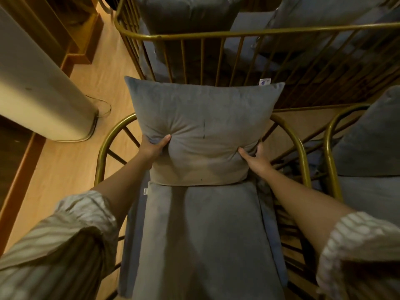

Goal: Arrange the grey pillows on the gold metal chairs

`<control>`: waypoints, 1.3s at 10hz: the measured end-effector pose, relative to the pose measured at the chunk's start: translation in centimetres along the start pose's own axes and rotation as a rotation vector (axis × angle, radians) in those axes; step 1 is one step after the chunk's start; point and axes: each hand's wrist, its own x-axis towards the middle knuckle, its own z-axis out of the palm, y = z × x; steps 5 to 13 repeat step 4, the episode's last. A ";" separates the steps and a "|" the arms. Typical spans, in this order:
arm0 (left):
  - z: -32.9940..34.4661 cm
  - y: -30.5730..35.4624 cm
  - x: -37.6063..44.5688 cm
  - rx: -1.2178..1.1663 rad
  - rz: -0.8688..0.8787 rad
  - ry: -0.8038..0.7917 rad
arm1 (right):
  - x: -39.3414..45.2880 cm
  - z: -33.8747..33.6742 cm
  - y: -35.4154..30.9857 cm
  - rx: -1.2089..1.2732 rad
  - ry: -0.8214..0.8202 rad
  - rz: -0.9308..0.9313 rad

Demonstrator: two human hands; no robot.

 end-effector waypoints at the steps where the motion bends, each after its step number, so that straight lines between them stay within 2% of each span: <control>1: 1.0 1.1 -1.9 0.101 0.004 0.157 | -0.5 -0.3 -1.2 0.001 -0.058 0.038; 2: 1.7 1.2 -5.2 0.190 -0.002 0.223 | -2.1 -1.5 -2.2 -0.050 -0.126 0.060; 3: 2.1 -0.8 -8.6 0.281 0.022 0.148 | -3.4 -3.5 -1.6 -0.167 -0.201 0.001; 4: 2.7 -2.0 -12.4 0.378 0.050 0.138 | -5.9 -5.9 -1.8 -0.324 -0.267 -0.081; 13: 2.7 -2.0 -12.4 0.378 0.050 0.138 | -5.9 -5.9 -1.8 -0.324 -0.267 -0.081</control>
